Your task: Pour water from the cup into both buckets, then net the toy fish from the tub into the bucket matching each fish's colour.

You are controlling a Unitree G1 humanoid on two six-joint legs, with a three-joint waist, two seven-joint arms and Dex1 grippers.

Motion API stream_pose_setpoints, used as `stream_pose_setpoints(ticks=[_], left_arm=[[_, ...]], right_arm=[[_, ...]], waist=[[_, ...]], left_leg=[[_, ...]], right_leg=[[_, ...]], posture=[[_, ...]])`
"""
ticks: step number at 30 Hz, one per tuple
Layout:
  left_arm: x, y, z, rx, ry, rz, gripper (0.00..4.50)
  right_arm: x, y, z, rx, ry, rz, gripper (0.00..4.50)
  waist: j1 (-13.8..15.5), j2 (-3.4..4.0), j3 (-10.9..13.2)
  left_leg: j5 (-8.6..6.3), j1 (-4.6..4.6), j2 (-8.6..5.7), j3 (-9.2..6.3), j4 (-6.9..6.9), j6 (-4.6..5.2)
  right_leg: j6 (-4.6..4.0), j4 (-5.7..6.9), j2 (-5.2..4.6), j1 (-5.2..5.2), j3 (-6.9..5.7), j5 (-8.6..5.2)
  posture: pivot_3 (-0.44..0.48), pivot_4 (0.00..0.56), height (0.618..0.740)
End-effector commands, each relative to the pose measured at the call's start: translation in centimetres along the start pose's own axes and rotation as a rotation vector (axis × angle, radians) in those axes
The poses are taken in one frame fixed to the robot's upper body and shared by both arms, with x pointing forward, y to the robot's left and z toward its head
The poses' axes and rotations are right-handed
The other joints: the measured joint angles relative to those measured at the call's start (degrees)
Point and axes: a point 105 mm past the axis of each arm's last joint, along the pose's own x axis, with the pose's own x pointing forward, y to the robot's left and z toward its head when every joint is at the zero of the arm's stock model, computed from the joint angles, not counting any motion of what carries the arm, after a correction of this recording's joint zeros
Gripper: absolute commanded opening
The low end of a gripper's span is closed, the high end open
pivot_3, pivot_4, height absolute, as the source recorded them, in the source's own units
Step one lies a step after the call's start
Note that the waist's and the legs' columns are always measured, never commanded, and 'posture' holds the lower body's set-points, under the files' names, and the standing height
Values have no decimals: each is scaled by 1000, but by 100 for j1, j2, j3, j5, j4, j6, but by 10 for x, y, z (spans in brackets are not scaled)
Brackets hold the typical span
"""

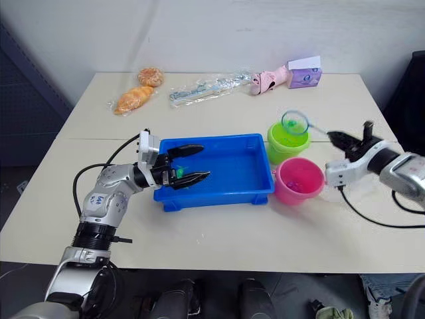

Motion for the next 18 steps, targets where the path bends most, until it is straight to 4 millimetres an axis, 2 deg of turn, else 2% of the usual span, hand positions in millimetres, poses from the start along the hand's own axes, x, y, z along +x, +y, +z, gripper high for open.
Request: stream_pose_setpoints(ticks=[1, 3, 4, 5, 6, 8, 10, 13, 18], left_arm=[[2, -1, 10, 50, -21, -6, 4428], [2, -1, 10, 55, -20, -2, 4428], [2, 0, 11, 56, -21, 0, 4428], [2, 0, 10, 57, -21, 1, 4428], [2, 0, 10, 56, -21, 3, 4428], [2, 0, 10, 57, -21, 3, 4428], [3, 0, 10, 63, -24, 2, 4428], [2, 1, 11, 67, -35, 13, 4428], [3, -1, 9, 63, -34, 8, 4428]], right_arm=[[-9, -26, -22, -27, 64, -107, 0], [-8, -29, -25, -30, 84, -131, 0], [-4, -23, -21, -25, 77, -116, 0], [0, -10, -14, 3, 62, -68, 0], [4, 13, -1, 26, 26, 13, 0], [5, 32, 19, 25, -45, 76, 0], [4, 15, 15, 3, -32, 3, 0], [-2, -12, -4, -9, 23, -79, 0], [-4, -16, -12, -12, 46, -98, 0]], waist=[[2, -1, 0], [2, -2, 0], [3, -2, 0], [3, -2, 0], [3, -3, -1], [3, -8, -4], [3, -7, -3], [-2, 9, 6], [-2, 6, 4]], left_leg=[[0, 0, 0, 0, 0, 0], [0, 0, 0, -1, 2, 0], [0, 0, -1, 0, 2, 1], [0, 0, -2, 1, 2, 1], [0, 0, -2, 0, 2, 1], [0, 1, -1, -2, 2, 1], [0, 1, -1, -2, 1, 1], [2, -4, -7, 4, 3, 5], [3, 2, -2, -2, 3, 4]], right_leg=[[0, -1, 0, 1, 0, 0], [0, -6, -1, 5, 0, 0], [0, -7, -2, 5, 1, 0], [0, -6, -2, 5, 1, 0], [0, -6, -1, 5, 0, 0], [0, -6, 0, 8, -2, 0], [0, -4, 0, 7, -2, 0], [0, 4, -5, -2, 2, 0], [0, 3, -1, 5, -1, 0]], posture=[[0, 150, 740], [0, 150, 740], [0, 150, 740], [0, 150, 740], [0, 150, 740], [0, 150, 740], [0, 150, 740], [0, 150, 740], [0, 150, 740]])
